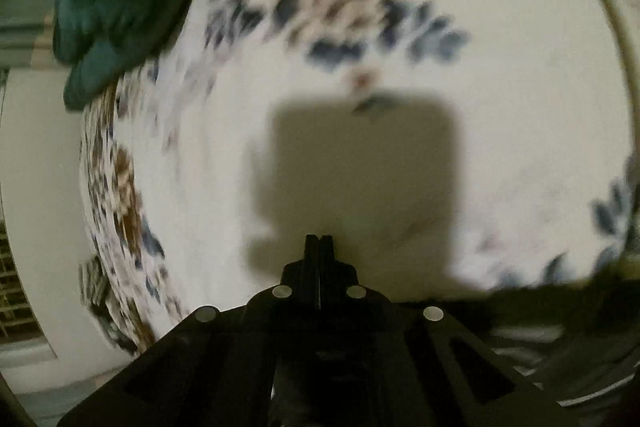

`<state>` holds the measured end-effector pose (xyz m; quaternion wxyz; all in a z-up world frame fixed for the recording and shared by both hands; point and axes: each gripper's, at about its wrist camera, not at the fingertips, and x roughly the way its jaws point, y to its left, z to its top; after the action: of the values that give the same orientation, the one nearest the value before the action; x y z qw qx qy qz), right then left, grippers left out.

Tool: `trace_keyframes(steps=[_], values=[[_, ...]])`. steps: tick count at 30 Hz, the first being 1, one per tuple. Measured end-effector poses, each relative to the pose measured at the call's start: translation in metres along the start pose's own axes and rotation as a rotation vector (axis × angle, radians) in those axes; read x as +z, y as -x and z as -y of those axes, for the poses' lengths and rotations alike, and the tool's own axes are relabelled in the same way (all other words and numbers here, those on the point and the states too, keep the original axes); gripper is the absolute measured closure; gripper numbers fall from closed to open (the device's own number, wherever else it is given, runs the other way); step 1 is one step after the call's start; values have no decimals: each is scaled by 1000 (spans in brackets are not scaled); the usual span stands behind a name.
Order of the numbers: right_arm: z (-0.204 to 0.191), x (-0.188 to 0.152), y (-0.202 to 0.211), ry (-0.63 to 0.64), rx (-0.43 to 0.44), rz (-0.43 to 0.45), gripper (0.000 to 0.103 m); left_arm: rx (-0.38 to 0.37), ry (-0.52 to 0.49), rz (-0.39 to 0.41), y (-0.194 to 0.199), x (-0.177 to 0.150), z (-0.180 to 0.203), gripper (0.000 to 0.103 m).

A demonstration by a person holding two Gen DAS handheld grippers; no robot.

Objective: Fold small clothes
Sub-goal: 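Grasp the sweater hem with the right gripper and lift it toward the collar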

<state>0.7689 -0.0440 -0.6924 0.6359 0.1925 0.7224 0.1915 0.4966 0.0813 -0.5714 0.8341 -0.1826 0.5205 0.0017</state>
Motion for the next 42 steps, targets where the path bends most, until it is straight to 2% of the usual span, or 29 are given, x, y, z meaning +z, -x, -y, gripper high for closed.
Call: trace_keyframes(steps=[1,3,5,6,7,10,11,12,13,14,15,16,17,18,19,21,25,28,31,36,37,38,39,42], values=[[2,2,5,-12,-50,39,103,0,2,1,1,0,0,103],[-1,3,18,27,-28,30,101,3,10,-1,2,1,-1,102],[-16,-3,25,108,-11,0,83,24,18,-7,4,4,-3,101],[-27,-10,27,176,-15,-17,59,22,23,-11,4,5,-5,101],[-37,-17,27,239,-21,-29,43,26,31,-16,5,8,-6,101],[-55,-36,13,390,-79,-90,42,41,41,-26,5,13,-4,99],[-61,-43,4,421,-100,-113,51,44,44,-27,6,15,-4,98],[-63,-48,-4,454,-129,-118,87,40,49,-29,7,17,-4,94],[-62,-48,-9,460,-182,-104,96,29,55,-29,8,19,-5,88],[-57,-44,-10,436,-211,-87,96,19,63,-24,10,21,-6,83],[-51,-40,-7,389,-206,-62,96,14,70,-21,12,22,-7,73],[-45,-36,2,349,-192,-41,89,-3,80,-13,16,24,-9,67],[-40,-35,11,315,-180,-20,81,-12,92,-2,22,25,-11,64],[-33,-37,26,270,-160,6,63,-15,101,6,26,25,-13,58],[-25,-41,42,230,-114,29,52,-27,113,14,31,26,-16,51],[-6,-63,79,162,-32,85,51,-50,138,25,40,25,-22,47],[48,-134,152,64,8,178,50,-90,159,3,51,20,-26,41],[102,-201,196,-53,-20,235,48,-103,136,-32,46,19,-17,41],[165,-266,233,-186,-102,286,48,-93,79,-70,35,16,-4,41],[268,-340,274,-462,-131,380,48,-54,-20,-131,3,11,19,43],[285,-349,277,-497,-127,391,48,-46,-42,-116,2,10,23,49],[298,-353,278,-527,-125,401,48,-42,-66,-100,2,9,27,61],[310,-356,277,-553,-127,411,48,-33,-88,-101,1,10,31,88],[322,-343,264,-554,-123,417,48,-15,-106,-87,6,12,32,93]])
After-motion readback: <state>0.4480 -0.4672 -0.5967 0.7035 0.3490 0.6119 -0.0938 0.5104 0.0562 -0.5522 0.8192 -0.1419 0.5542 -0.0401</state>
